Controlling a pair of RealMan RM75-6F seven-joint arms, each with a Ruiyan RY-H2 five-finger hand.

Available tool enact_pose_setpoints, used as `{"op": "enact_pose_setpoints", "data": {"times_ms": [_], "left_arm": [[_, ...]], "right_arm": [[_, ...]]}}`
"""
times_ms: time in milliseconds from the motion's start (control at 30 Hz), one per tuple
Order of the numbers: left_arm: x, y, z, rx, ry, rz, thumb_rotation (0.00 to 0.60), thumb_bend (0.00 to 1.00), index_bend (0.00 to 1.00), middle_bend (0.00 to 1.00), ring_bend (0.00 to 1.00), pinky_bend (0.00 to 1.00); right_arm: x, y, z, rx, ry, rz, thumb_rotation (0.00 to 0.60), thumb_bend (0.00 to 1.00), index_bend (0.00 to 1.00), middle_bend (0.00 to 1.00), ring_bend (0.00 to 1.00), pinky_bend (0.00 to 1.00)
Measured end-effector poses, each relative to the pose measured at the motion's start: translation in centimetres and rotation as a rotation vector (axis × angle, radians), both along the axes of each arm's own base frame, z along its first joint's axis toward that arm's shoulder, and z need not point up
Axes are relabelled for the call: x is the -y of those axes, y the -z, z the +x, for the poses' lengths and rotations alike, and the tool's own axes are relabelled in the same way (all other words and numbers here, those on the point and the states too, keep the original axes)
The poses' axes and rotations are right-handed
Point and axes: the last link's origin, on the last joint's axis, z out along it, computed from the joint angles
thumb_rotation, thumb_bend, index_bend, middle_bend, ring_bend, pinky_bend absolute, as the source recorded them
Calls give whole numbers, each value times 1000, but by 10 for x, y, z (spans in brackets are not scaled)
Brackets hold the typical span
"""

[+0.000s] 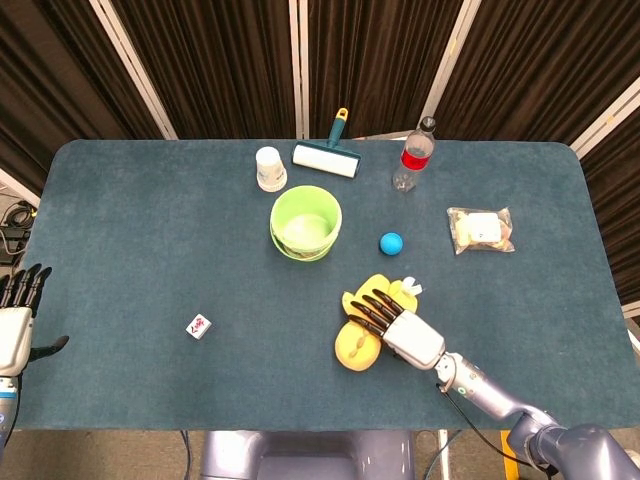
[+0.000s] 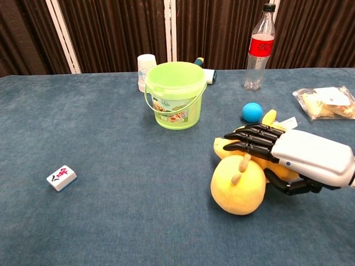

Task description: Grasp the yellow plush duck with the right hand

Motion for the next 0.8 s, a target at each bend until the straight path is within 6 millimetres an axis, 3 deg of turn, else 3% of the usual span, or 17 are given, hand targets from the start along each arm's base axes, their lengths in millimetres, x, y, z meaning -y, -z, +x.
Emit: {"op": "enact_pose_setpoints", "data": {"times_ms": [333,567,800], "left_arm": [[0,1,0,0,1,-2,600,103,0,0,0,0],[0,1,0,-2,1,-4,600,103,0,0,0,0],[-1,1,-1,-2,-3,-3,600,103,0,0,0,0]], "right_arm": [[-15,-4,10,30,-35,1,600,882,0,0,0,0],[-18,-10,17,48,-45,-11,600,886,0,0,0,0],[-12,-3,11,-6,-19,-12,600,886,0,0,0,0]]}}
